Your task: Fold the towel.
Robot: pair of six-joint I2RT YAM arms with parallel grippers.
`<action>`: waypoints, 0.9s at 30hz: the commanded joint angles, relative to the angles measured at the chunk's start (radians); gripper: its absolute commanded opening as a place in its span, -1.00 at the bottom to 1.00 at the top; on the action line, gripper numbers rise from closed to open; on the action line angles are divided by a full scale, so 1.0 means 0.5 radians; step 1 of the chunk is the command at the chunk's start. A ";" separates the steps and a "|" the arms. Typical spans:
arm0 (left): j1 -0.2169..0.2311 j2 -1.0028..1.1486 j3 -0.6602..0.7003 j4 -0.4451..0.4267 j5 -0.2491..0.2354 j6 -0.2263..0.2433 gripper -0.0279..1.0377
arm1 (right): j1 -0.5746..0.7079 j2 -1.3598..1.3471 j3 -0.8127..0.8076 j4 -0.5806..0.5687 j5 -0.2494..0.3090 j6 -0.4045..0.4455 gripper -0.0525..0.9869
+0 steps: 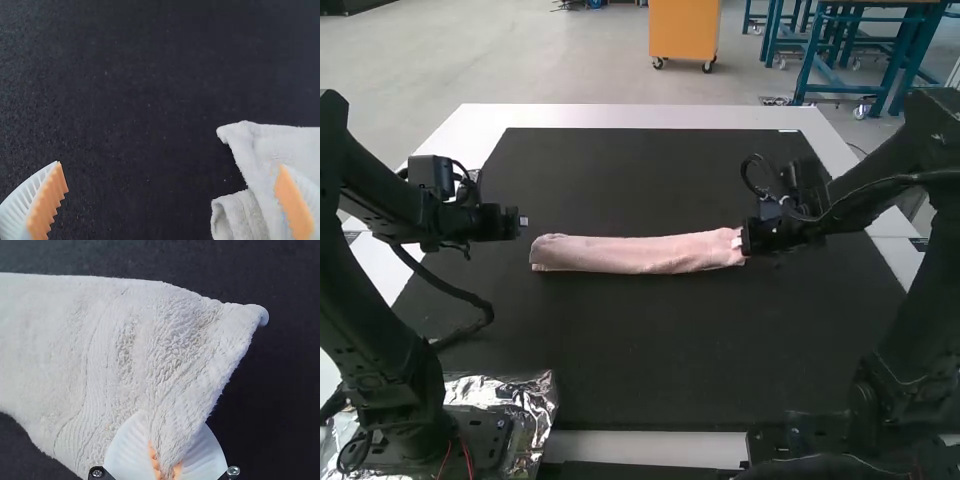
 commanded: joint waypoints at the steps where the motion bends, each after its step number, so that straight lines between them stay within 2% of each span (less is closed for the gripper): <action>1: 0.005 -0.080 0.088 0.039 0.012 -0.006 0.87 | -0.031 -0.149 0.069 -0.063 -0.097 -0.032 -0.95; 4: 0.002 -0.080 0.098 0.063 0.006 -0.012 0.87 | -0.004 -0.164 0.127 -0.097 -0.143 -0.022 -0.95; 8: 0.015 -0.080 0.098 0.094 0.000 -0.027 0.87 | 0.110 -0.158 0.191 -0.103 -0.146 -0.001 -0.95; 14: 0.045 -0.083 0.076 0.113 -0.028 -0.027 0.87 | 0.413 -0.023 0.314 -0.091 -0.137 0.063 -0.95; 17: 0.067 -0.083 0.067 0.119 -0.037 -0.015 0.87 | 0.527 0.069 0.382 -0.024 -0.134 0.159 -0.95; 24: 0.196 -0.083 0.015 0.119 -0.058 0.019 0.87 | 0.791 0.320 0.602 0.056 -0.112 0.202 -0.95; 27: 0.260 -0.083 -0.016 0.119 -0.058 0.062 0.87 | 0.883 0.443 0.722 0.059 -0.100 0.202 -0.95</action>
